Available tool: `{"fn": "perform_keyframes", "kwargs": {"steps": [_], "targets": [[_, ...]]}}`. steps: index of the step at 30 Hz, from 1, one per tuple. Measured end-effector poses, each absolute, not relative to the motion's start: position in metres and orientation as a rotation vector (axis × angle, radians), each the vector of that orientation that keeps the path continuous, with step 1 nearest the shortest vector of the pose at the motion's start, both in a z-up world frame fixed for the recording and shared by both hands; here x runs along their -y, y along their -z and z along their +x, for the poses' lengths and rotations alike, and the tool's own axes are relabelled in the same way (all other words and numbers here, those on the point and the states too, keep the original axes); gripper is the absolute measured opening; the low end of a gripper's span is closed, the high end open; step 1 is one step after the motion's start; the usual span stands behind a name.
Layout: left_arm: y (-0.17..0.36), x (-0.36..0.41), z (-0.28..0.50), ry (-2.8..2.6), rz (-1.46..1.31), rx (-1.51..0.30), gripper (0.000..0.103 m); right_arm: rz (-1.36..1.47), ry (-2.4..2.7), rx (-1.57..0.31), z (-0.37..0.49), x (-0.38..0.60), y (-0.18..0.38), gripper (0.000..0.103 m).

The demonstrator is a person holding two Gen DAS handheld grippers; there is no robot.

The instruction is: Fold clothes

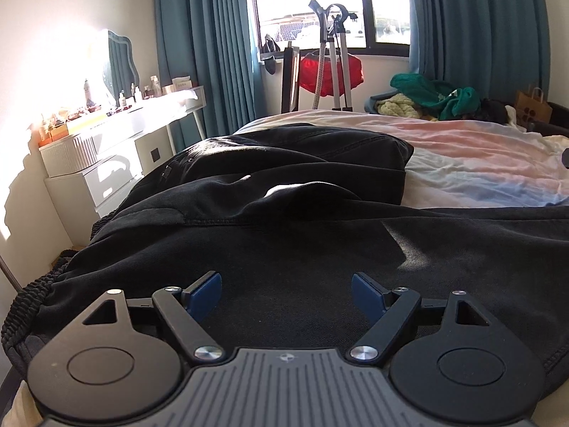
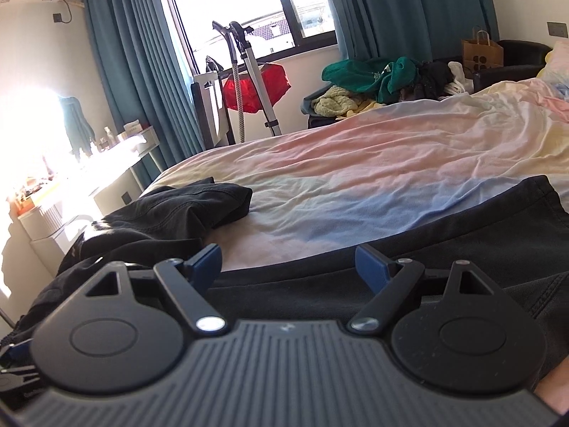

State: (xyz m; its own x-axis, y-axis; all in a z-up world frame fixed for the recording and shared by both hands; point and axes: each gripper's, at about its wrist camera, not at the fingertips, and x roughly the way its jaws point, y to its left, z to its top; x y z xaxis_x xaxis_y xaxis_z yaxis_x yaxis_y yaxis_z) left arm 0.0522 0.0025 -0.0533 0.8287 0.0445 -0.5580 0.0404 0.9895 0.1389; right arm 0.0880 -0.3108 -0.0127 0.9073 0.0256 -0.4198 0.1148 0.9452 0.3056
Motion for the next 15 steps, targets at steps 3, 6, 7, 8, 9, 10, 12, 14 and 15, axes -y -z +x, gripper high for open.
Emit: {"fn": "perform_keyframes", "kwargs": {"steps": [3, 6, 7, 8, 9, 10, 12, 14, 15], "targets": [[0.056, 0.017, 0.080, 0.012, 0.225, -0.618, 0.080, 0.364, 0.079, -0.412, 0.084, 0.321, 0.009, 0.084], [0.058, 0.036, 0.117, -0.013, 0.229, -0.638, 0.078, 0.378, 0.080, -0.399, 0.086, 0.329, 0.008, 0.084], [0.058, 0.044, 0.132, -0.009, 0.221, -0.634, 0.078, 0.383, 0.079, -0.396, 0.088, 0.331, 0.009, 0.084], [0.058, 0.052, 0.147, -0.003, 0.212, -0.629, 0.078, 0.388, 0.078, -0.392, 0.090, 0.334, 0.010, 0.084], [0.059, 0.060, 0.158, 0.002, 0.214, -0.620, 0.078, 0.393, 0.076, -0.389, 0.091, 0.336, 0.011, 0.084], [0.059, 0.071, 0.171, 0.011, 0.230, -0.606, 0.078, 0.398, 0.075, -0.386, 0.093, 0.339, 0.011, 0.084], [0.063, 0.099, 0.204, 0.010, 0.317, -0.597, 0.075, 0.400, 0.087, -0.389, 0.098, 0.345, 0.015, 0.084], [0.066, 0.128, 0.242, -0.006, 0.390, -0.584, 0.075, 0.391, 0.118, -0.406, 0.106, 0.352, 0.022, 0.084], [0.068, 0.137, 0.256, -0.007, 0.416, -0.574, 0.076, 0.386, 0.129, -0.412, 0.110, 0.355, 0.025, 0.084]]}}
